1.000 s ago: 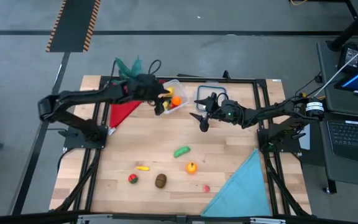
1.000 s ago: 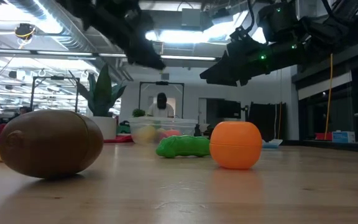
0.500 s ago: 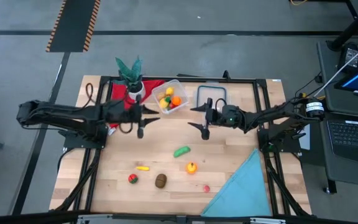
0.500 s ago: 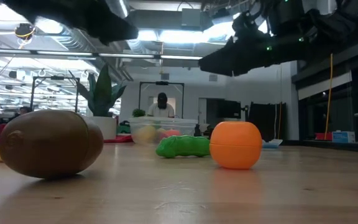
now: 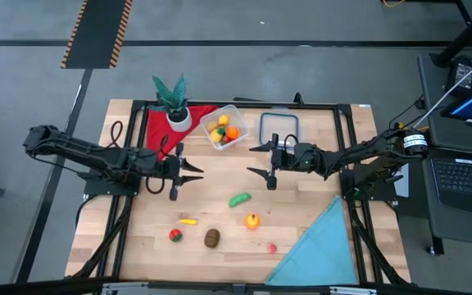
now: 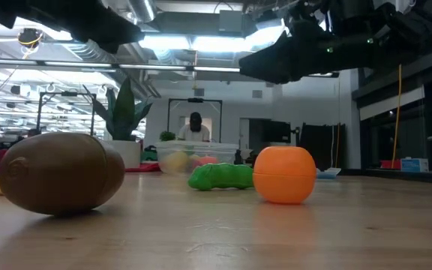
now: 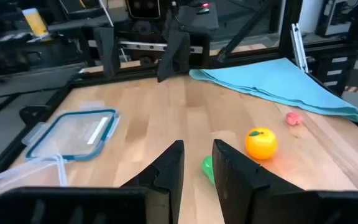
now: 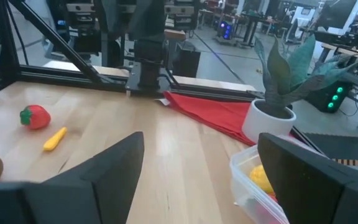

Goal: Pick and placing Produce into tupperware
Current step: Put the corn into the transparent bin

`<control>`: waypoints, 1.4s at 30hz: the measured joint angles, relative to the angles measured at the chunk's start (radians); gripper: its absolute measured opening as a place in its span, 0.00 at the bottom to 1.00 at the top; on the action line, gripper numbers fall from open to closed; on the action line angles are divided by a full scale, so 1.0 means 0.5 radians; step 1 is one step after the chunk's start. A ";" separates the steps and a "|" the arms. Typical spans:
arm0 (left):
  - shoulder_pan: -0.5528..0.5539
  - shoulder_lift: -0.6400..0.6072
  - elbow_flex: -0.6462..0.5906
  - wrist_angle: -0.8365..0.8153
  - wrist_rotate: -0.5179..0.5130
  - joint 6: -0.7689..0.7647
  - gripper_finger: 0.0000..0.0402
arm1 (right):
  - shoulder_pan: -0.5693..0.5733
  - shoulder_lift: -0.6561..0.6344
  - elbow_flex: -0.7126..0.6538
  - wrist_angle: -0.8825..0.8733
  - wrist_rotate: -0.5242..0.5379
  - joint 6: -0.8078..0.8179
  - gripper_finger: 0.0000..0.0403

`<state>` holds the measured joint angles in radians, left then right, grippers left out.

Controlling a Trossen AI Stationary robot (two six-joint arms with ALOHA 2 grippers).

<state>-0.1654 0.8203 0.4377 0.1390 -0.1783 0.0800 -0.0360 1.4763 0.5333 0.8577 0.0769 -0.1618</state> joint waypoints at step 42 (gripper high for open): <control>-0.656 0.392 0.620 -1.339 -0.450 -0.996 0.50 | 0.012 0.000 0.001 -0.020 0.000 0.106 0.78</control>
<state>-0.4932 1.0162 0.7478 -0.5305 -0.4031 -0.4180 -0.0301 1.4765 0.5339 0.8478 0.0771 -0.1087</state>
